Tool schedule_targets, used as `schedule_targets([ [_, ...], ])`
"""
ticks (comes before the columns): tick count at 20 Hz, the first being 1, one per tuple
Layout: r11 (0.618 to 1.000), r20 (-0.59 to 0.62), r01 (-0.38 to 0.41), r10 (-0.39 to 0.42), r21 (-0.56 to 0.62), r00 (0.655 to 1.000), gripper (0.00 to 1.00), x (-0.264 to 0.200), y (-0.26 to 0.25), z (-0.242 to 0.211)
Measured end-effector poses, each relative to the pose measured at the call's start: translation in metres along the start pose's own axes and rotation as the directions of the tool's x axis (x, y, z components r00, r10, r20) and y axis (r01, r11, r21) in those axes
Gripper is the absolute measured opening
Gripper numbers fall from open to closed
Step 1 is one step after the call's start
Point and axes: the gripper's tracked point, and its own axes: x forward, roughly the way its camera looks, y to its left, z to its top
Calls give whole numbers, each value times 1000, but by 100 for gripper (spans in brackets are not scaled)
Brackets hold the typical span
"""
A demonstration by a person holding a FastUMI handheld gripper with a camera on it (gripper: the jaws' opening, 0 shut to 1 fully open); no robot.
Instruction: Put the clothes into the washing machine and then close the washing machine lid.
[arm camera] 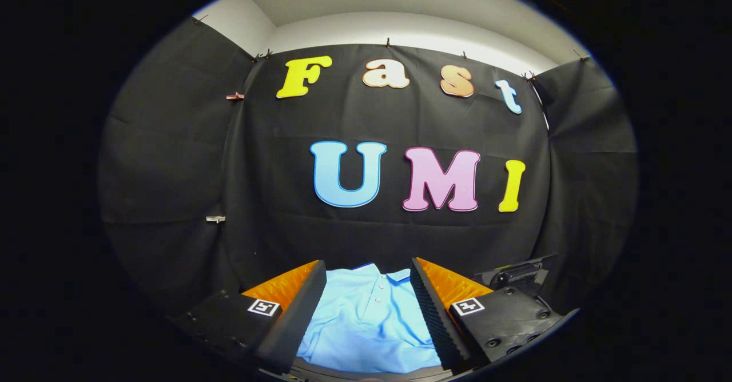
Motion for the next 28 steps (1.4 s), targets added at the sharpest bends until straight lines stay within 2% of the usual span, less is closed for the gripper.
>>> schedule_targets([
  [1, 1000, -28, -11, 11, 16, 1000, 93, 5, 3, -4],
  [5, 998, -186, 25, -13, 62, 982, 93, 28, -6, -28],
  [7, 997, -292, 42, -21, 67, 956, 94, 42, -10, -51],
  [9, 994, -405, 61, -19, 92, 914, 93, 50, -13, -77],
  [12, 988, -459, 110, -48, 108, 887, 92, 63, -21, -93],
  [16, 997, -552, 70, -35, 43, 833, 93, 79, -18, -127],
  [18, 996, -615, 77, -39, 36, 787, 92, 84, -18, -147],
  [19, 996, -666, 79, -29, 46, 745, 93, 82, -15, -161],
  [20, 996, -729, 76, -27, 35, 684, 93, 71, -12, -173],
  [21, 998, -704, 56, -23, 24, 710, 93, 81, -12, -167],
  [22, 998, -736, 55, -20, 23, 677, 94, 76, -14, -171],
  [23, 998, -719, 61, -20, 31, 694, 94, 79, -16, -171],
  [24, 997, -721, 70, -20, 40, 692, 94, 79, -18, -172],
  [28, 994, -661, 95, -33, 59, 750, 93, 79, -24, -168],
])
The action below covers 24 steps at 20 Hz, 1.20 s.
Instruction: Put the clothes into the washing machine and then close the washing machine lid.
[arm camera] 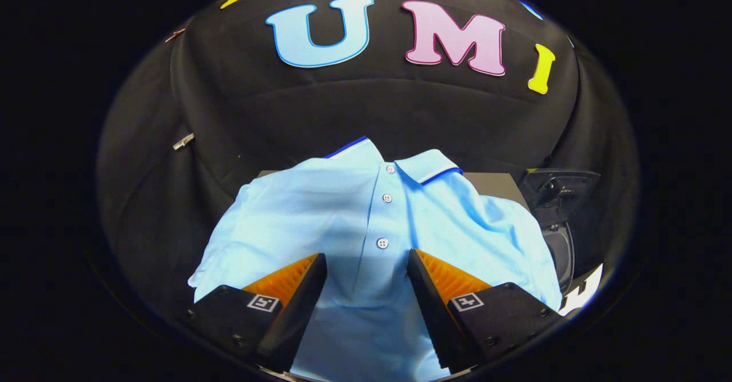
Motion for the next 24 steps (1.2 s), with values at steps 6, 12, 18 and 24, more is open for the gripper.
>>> schedule_targets([
  [6, 998, -22, 50, -49, 24, 999, 38, 7, -10, 2],
  [12, 997, -54, 66, -68, -30, 996, 10, 8, -11, -1],
  [18, 993, 94, 54, -44, -106, 995, 7, -22, -3, 32],
  [24, 995, 134, -32, 45, -96, 990, 7, -55, -3, 40],
])
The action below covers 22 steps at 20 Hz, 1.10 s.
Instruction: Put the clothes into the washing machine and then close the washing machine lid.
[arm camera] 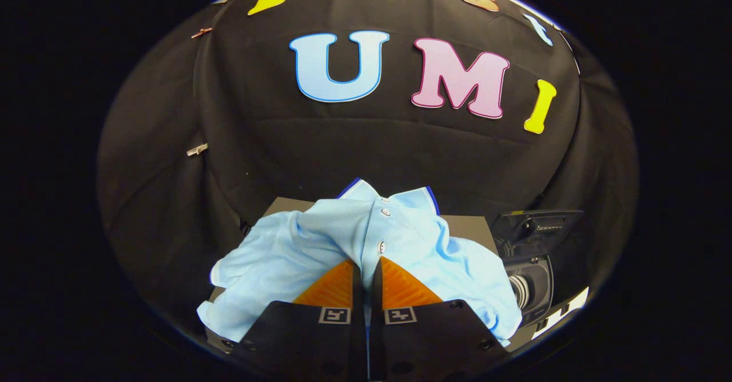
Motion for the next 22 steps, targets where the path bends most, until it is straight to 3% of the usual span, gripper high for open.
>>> schedule_targets([
  [6, 997, 111, -50, 57, -58, 992, 7, -31, -20, 39],
  [12, 981, 114, -186, 192, -59, 975, 7, -56, -60, 42],
  [16, 964, 108, -263, 267, -47, 958, 7, -71, -124, 44],
  [22, 960, 83, -276, 272, 37, 959, 7, -67, -254, 46],
])
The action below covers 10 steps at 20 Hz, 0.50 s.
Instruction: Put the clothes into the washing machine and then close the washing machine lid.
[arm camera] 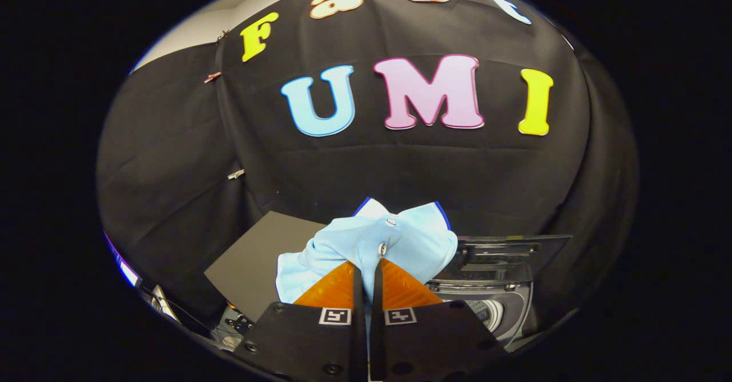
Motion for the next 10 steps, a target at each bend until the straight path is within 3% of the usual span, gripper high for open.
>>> schedule_targets([
  [5, 1000, 12, 8, -8, -3, 1000, 7, -18, -73, 2],
  [10, 999, 35, 36, -37, 24, 999, 6, -30, -115, 4],
])
